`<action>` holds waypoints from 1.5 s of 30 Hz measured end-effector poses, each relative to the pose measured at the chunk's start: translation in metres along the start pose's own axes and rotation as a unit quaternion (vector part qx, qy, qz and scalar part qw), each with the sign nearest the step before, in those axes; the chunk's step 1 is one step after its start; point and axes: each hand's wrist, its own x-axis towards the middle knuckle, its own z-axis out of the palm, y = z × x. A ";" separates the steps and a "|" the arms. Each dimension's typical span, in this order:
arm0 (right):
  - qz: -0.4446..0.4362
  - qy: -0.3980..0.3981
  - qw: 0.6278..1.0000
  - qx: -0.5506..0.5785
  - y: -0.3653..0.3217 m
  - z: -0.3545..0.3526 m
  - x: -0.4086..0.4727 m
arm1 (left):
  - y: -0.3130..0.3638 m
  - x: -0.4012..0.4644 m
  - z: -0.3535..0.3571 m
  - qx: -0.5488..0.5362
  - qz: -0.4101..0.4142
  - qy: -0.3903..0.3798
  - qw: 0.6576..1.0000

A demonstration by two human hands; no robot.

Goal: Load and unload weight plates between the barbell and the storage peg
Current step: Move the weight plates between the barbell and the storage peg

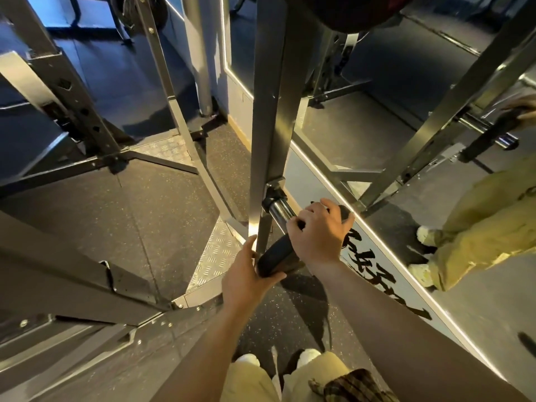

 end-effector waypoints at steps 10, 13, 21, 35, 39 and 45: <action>0.131 -0.109 0.971 0.168 0.035 -0.001 0.041 | 0.038 0.028 -0.024 0.145 0.143 -0.123 0.971; 0.205 -0.150 0.929 0.269 0.042 -0.011 0.056 | 0.059 0.044 -0.029 0.185 0.163 -0.129 0.961; 0.163 -0.112 0.970 0.140 0.039 -0.021 0.047 | 0.059 0.038 -0.019 0.187 0.161 -0.079 0.966; -0.037 0.079 0.995 0.047 0.017 0.020 0.028 | -0.001 0.009 0.002 0.069 0.055 -0.003 0.996; 0.011 0.023 0.991 0.133 0.036 0.020 0.046 | 0.016 0.028 -0.016 0.199 0.107 -0.065 0.972; 0.073 -0.085 0.978 0.174 0.041 0.007 0.055 | 0.034 0.031 -0.028 0.302 0.138 -0.074 0.941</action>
